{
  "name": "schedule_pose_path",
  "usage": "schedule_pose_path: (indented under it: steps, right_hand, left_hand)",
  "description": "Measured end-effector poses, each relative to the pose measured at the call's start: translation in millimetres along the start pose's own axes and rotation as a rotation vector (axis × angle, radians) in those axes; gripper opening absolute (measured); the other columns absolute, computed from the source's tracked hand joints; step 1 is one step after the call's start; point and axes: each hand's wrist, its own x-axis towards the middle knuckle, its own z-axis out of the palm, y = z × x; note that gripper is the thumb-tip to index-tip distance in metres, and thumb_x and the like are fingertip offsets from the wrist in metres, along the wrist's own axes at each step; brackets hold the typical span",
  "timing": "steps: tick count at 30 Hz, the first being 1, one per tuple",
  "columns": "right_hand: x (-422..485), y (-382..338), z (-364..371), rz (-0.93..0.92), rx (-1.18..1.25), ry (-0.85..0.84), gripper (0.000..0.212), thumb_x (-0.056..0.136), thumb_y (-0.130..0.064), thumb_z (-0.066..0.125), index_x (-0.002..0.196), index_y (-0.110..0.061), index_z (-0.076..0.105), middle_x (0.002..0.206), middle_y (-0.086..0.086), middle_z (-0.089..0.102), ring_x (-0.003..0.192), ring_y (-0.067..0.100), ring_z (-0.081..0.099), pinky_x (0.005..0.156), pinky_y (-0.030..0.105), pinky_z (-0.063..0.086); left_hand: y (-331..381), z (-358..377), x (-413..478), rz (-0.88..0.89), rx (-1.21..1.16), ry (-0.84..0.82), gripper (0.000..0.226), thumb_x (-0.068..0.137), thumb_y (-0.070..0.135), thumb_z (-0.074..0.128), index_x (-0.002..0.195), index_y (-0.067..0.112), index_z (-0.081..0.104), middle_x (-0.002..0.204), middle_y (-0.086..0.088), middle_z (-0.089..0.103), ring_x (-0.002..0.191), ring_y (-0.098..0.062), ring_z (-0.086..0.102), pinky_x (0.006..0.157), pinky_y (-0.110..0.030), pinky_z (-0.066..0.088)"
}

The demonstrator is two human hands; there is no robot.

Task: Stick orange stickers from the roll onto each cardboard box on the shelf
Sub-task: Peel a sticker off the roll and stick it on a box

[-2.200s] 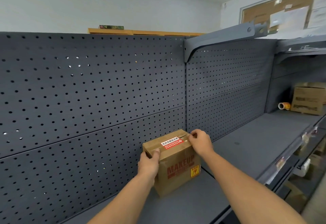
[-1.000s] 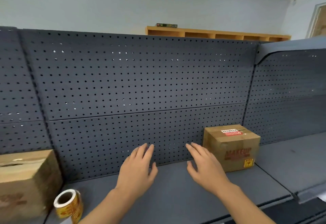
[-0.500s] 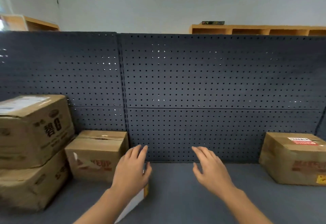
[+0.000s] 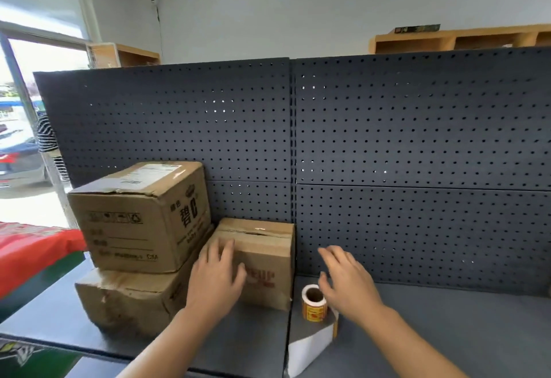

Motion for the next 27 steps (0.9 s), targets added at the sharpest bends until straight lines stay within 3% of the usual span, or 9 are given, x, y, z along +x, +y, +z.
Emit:
schedule_pose_path:
  steps: [7, 11, 14, 17, 19, 22, 25, 27]
  right_hand:
    - [34.1, -44.7, 21.2, 0.078, 0.189, -0.003, 0.051, 0.110, -0.038, 0.035, 0.157, -0.020, 0.033, 0.153, -0.005, 0.040, 0.137, 0.019, 0.043, 0.104, 0.035, 0.046]
    - [50.9, -61.0, 31.1, 0.180, 0.380, 0.023, 0.049, 0.112, -0.036, 0.029, 0.155, -0.015, 0.036, 0.151, 0.000, 0.042, 0.131, 0.020, 0.048, 0.102, 0.034, 0.044]
    - [62.5, -67.8, 35.2, 0.339, 0.623, 0.080, 0.040, 0.112, -0.030, 0.030, 0.142, -0.015, 0.051, 0.138, 0.001, 0.053, 0.113, 0.013, 0.048, 0.093, 0.030, 0.038]
    - [71.6, -71.6, 44.0, 0.413, 0.754, 0.041, 0.038, 0.109, -0.042, 0.033, 0.124, -0.021, 0.062, 0.121, 0.000, 0.064, 0.112, 0.019, 0.059, 0.093, 0.038, 0.048]
    - [72.1, -76.0, 53.9, 0.434, 0.808, -0.053, 0.047, 0.104, -0.054, 0.036, 0.135, -0.025, 0.057, 0.127, 0.000, 0.066, 0.115, 0.020, 0.061, 0.101, 0.042, 0.051]
    - [71.4, -79.4, 68.0, 0.470, 0.839, -0.088, 0.076, 0.093, -0.070, 0.032, 0.156, -0.028, 0.037, 0.144, 0.002, 0.059, 0.127, 0.023, 0.058, 0.108, 0.043, 0.048]
    - [70.2, -83.0, 68.8, 0.499, 0.873, -0.074, 0.067, 0.103, -0.058, 0.034, 0.162, -0.026, 0.030, 0.151, 0.004, 0.054, 0.132, 0.025, 0.054, 0.109, 0.040, 0.045]
    - [68.6, -82.7, 65.5, 0.503, 0.916, -0.072, 0.074, 0.098, -0.066, 0.034, 0.161, -0.028, 0.031, 0.152, 0.000, 0.053, 0.134, 0.023, 0.053, 0.112, 0.041, 0.044]
  left_hand:
    - [-22.1, 3.7, 34.4, -0.160, -0.198, -0.119, 0.066, 0.104, 0.057, 0.034, 0.161, 0.024, 0.026, 0.166, -0.009, 0.022, 0.150, -0.033, 0.028, 0.121, -0.048, 0.032]
    - [-26.0, 6.4, 47.6, -0.283, -0.423, -0.165, 0.073, 0.103, 0.062, 0.033, 0.163, 0.022, 0.018, 0.166, -0.010, 0.023, 0.150, -0.034, 0.030, 0.120, -0.049, 0.033]
    - [-27.4, 9.8, 49.9, -0.353, -0.641, -0.138, 0.075, 0.103, 0.058, 0.042, 0.164, 0.022, 0.016, 0.168, -0.007, 0.025, 0.154, -0.029, 0.026, 0.124, -0.046, 0.027]
    - [-25.1, 11.5, 49.1, -0.438, -0.846, -0.093, 0.072, 0.104, 0.050, 0.050, 0.163, 0.024, 0.021, 0.165, -0.004, 0.034, 0.152, -0.026, 0.031, 0.125, -0.042, 0.027]
    - [-23.1, 11.3, 49.2, -0.519, -0.961, -0.105, 0.070, 0.104, 0.048, 0.052, 0.163, 0.024, 0.022, 0.163, -0.003, 0.037, 0.149, -0.027, 0.035, 0.121, -0.042, 0.030]
    - [-20.3, 9.6, 47.8, -0.583, -1.049, -0.100, 0.063, 0.103, 0.045, 0.054, 0.158, 0.023, 0.034, 0.153, -0.003, 0.047, 0.138, -0.025, 0.046, 0.110, -0.039, 0.039]
    - [-14.3, 5.9, 44.0, -0.628, -1.081, -0.027, 0.053, 0.101, 0.037, 0.058, 0.151, 0.022, 0.046, 0.129, 0.003, 0.056, 0.116, -0.019, 0.052, 0.097, -0.034, 0.040]
    - [-9.0, 0.5, 40.8, -0.645, -1.086, 0.011, 0.050, 0.100, 0.033, 0.059, 0.148, 0.023, 0.049, 0.124, 0.004, 0.058, 0.108, -0.017, 0.051, 0.094, -0.034, 0.041]
